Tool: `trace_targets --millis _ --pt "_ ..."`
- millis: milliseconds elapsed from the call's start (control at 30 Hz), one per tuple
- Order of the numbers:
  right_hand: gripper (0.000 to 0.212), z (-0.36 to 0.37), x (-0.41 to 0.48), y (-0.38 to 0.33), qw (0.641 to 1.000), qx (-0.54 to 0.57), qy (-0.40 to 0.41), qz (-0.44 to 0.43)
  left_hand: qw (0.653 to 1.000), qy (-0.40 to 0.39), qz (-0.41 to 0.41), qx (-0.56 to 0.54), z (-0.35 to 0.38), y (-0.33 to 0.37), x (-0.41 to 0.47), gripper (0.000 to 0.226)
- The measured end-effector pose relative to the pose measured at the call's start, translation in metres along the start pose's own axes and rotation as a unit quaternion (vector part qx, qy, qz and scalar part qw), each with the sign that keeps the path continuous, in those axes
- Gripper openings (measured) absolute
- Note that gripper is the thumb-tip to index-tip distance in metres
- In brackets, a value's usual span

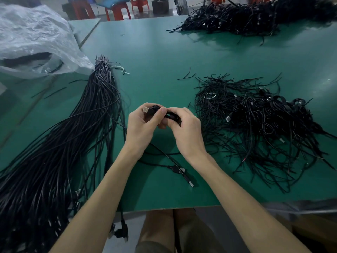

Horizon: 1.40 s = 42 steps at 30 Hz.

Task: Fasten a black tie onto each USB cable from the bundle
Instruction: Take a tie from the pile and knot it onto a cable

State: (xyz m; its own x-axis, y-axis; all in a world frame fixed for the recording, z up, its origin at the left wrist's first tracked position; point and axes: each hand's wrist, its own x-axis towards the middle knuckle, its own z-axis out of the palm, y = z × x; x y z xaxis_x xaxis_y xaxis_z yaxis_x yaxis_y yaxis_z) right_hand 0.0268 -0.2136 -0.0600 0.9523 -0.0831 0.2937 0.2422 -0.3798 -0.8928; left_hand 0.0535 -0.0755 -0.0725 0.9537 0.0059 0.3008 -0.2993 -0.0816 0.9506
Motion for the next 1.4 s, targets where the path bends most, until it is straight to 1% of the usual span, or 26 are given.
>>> trace_targets --millis 167,333,433,467,533,633,733,833,967,1100,1233,1300,1400 --pt "0.012 0.003 -0.004 -0.002 0.999 -0.032 -0.031 -0.003 1.0 0.013 0.003 0.021 -0.001 0.0 0.0 0.015" --pt "0.022 0.003 -0.007 -0.001 0.997 -0.062 -0.042 -0.03 1.0 0.017 -0.013 0.017 -0.002 0.001 0.0 0.026" --pt "0.024 0.003 -0.006 0.0 0.996 -0.068 -0.038 -0.046 0.999 0.017 -0.028 0.003 -0.002 0.002 0.0 0.03" --pt "0.024 0.003 -0.006 0.0 0.996 -0.07 -0.036 -0.049 0.999 0.017 -0.031 0.004 -0.001 0.002 0.0 0.03" --pt "0.024 0.003 -0.005 0.001 0.996 -0.072 -0.032 -0.051 0.999 0.012 -0.034 0.002 -0.001 0.005 0.0 0.022" --pt "0.022 0.003 -0.003 0.003 0.997 -0.063 -0.03 -0.042 0.999 -0.02 -0.035 -0.036 -0.002 0.01 -0.001 0.006" --pt "0.024 0.002 -0.002 0.002 0.999 -0.031 -0.034 -0.025 0.993 -0.069 -0.057 -0.083 -0.004 0.01 0.0 0.014" --pt "0.025 0.0 -0.003 -0.002 0.999 0.0 -0.041 -0.02 0.978 -0.123 -0.081 -0.149 -0.008 0.008 0.002 0.022" --pt "0.024 -0.002 -0.003 -0.001 0.999 0.002 -0.03 -0.033 0.971 -0.144 -0.067 -0.18 -0.013 0.005 0.004 0.029" --pt "0.024 -0.002 -0.002 0.0 0.999 0.004 -0.044 -0.018 0.975 -0.142 -0.047 -0.162 -0.013 0.004 0.004 0.029" --pt "0.032 -0.001 -0.004 -0.001 0.997 0.0 -0.074 -0.025 0.988 -0.104 -0.02 -0.113 -0.013 0.004 0.002 0.02" --pt "0.034 -0.001 -0.004 -0.001 0.996 -0.008 -0.082 -0.023 0.991 -0.09 -0.02 -0.099 -0.013 0.004 0.002 0.016" --pt "0.032 0.0 -0.005 0.001 0.996 -0.012 -0.086 -0.02 0.994 -0.083 -0.026 -0.071 -0.012 0.003 0.002 0.02"
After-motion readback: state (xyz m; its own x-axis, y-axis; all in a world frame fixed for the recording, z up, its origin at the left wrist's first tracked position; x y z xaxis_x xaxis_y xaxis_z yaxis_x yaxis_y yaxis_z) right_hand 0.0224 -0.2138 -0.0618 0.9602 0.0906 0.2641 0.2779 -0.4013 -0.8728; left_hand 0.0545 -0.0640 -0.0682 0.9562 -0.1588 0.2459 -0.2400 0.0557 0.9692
